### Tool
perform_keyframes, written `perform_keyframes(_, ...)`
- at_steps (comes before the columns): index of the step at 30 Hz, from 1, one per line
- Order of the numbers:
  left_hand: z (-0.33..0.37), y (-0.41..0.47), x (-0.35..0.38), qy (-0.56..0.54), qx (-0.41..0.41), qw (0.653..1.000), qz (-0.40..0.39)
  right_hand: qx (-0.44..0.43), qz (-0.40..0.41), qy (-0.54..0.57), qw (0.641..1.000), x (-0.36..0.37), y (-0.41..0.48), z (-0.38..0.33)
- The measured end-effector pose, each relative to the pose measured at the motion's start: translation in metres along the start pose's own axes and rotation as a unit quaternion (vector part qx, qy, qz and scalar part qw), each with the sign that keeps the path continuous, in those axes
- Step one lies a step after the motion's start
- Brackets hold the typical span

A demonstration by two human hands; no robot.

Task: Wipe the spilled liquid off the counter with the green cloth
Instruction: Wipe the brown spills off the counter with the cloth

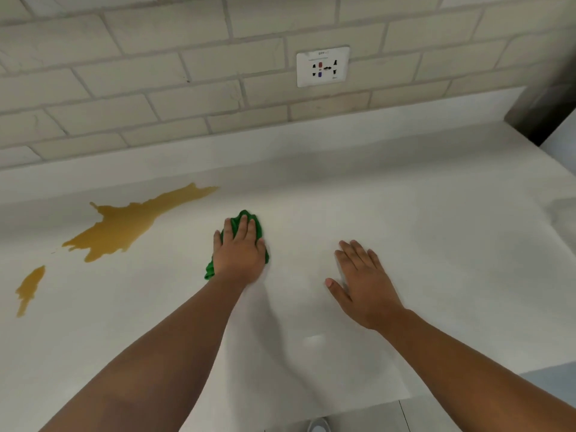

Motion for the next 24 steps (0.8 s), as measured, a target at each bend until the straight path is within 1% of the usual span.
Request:
perform_keyframes(3,0.075,0.01,-0.003,0.029,0.076,0.997,-0.004,0.026,0.009,0.004,1.0,-0.006,-0.01,0.022)
perform_keyframes(6,0.132,-0.015,0.008,0.076,0.178,0.981,-0.001,0.049,0.024,0.013,0.998,-0.015,-0.018,0.042)
perform_keyframes(8,0.146,-0.046,0.021,0.109,0.252,0.962,0.003,0.061,0.021,0.013,0.998,-0.018,-0.021,0.054)
perform_keyframes(10,0.134,-0.071,0.031,0.124,0.31,0.943,0.003,0.064,0.016,0.009,0.998,-0.02,-0.023,0.062)
perform_keyframes(11,0.121,-0.077,0.034,0.126,0.323,0.938,0.001,0.064,0.014,0.007,0.998,-0.021,-0.024,0.065)
perform_keyframes(13,0.087,-0.07,0.031,0.127,0.307,0.943,0.002,0.058,0.006,0.003,0.998,-0.021,-0.025,0.067)
perform_keyframes(15,0.061,-0.045,0.019,0.112,0.242,0.964,0.0,0.048,0.003,0.003,0.999,-0.021,-0.027,0.065)
perform_keyframes(17,0.057,-0.017,0.007,0.095,0.169,0.981,-0.003,0.042,0.005,0.007,0.999,-0.024,-0.028,0.062)
perform_keyframes(19,0.076,0.001,0.001,0.08,0.133,0.988,-0.005,0.04,0.003,0.012,0.999,-0.026,-0.029,0.057)
perform_keyframes(21,0.105,0.003,0.001,0.069,0.132,0.989,-0.005,0.036,0.003,0.021,0.999,-0.027,-0.03,0.052)
perform_keyframes(24,0.145,-0.033,0.015,0.089,0.201,0.976,-0.003,0.024,0.013,0.037,0.999,-0.029,-0.032,0.044)
Point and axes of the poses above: each hand's wrist, its own y-axis towards the middle knuckle, its own x-axis out of the palm, z = x × y, the point moved 6 cm from there along y, towards the middle knuckle, and after that the axes turned 12 degrees about -z, right-handed, at the moved point
